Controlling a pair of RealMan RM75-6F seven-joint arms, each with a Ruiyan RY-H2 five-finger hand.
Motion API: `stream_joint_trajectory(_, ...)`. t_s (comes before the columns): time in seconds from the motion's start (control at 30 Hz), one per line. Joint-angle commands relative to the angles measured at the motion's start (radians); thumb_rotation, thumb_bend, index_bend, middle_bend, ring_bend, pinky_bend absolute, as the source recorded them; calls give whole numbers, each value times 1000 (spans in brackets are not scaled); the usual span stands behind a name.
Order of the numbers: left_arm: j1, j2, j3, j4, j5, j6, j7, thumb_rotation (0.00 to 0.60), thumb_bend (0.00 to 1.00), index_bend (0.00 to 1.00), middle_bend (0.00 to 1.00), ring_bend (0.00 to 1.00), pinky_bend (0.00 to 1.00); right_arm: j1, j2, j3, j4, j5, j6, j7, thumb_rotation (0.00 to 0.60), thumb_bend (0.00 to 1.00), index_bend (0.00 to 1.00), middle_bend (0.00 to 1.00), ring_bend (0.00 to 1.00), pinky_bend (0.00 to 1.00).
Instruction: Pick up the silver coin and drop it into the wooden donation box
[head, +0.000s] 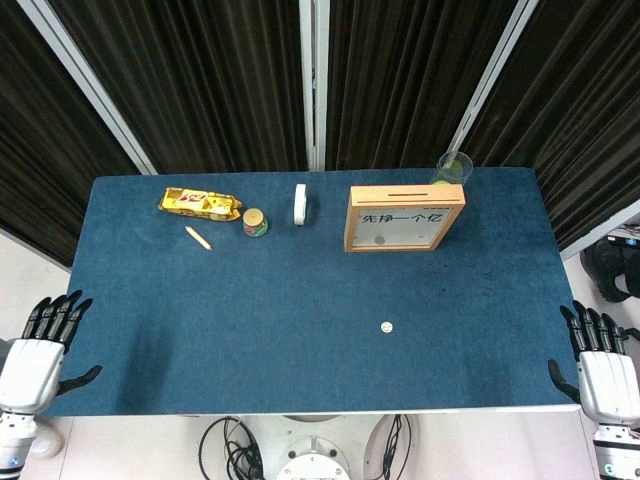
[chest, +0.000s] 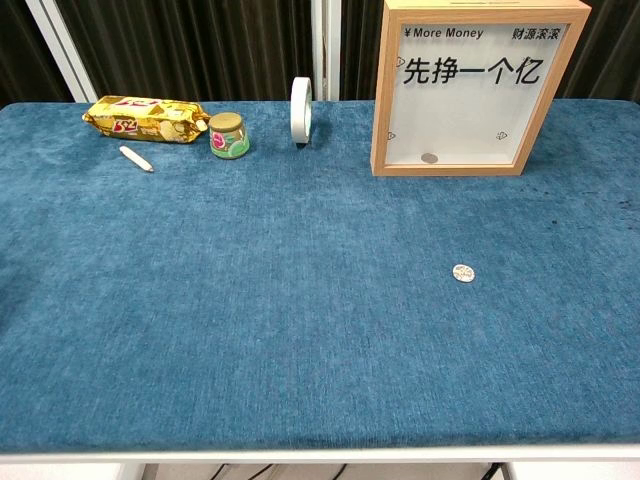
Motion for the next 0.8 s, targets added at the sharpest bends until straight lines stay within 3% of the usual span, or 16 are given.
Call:
stream_joint_trajectory(0.03,-1,2,-1,-4,2,1,4,600,104,72,0,0,0,2,1,0,1,-2,-2,1,600,294,0,0,0,0)
stream_joint_trajectory(0.57,-7,1,4,-15,19,-6,10,600,104,73,0,0,0,40,12,-16,-32,-55,-44,-35,600,291,0,0,0,0)
stream_joint_trajectory(0.8,-1,-11,9,-8,27,2,10,600,104,72,0,0,0,150,6,4,-101,-108,-166,-185,600,285,0,0,0,0)
